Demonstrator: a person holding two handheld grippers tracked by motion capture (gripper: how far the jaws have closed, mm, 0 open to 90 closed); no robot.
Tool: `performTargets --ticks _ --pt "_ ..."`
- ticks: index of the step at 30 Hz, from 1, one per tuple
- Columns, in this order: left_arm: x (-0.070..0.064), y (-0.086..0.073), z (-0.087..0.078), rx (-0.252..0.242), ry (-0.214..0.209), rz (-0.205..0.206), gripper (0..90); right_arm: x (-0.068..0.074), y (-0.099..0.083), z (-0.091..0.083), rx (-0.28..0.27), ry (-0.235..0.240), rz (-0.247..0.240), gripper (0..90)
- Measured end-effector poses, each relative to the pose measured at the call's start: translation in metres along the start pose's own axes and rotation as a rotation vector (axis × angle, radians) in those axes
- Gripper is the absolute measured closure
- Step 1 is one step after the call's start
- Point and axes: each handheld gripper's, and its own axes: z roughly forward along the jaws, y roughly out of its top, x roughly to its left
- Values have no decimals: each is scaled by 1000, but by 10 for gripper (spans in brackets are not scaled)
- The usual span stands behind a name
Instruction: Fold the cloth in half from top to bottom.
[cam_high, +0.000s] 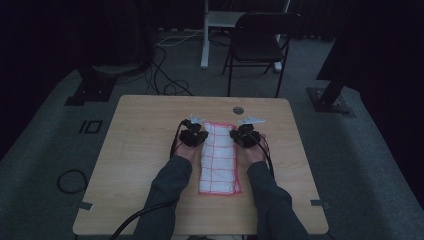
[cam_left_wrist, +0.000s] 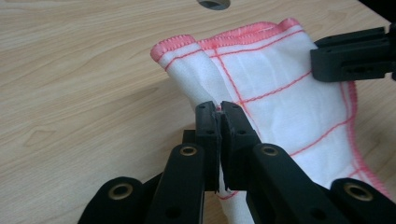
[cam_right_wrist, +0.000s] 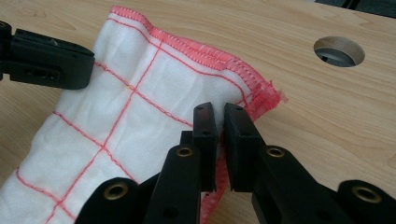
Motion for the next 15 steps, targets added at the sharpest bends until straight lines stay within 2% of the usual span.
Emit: performTargets --ticks 15 --pt "-4 -6 -23 -50 -52 12 873 9 -4 -20 -48 22 -45 845"
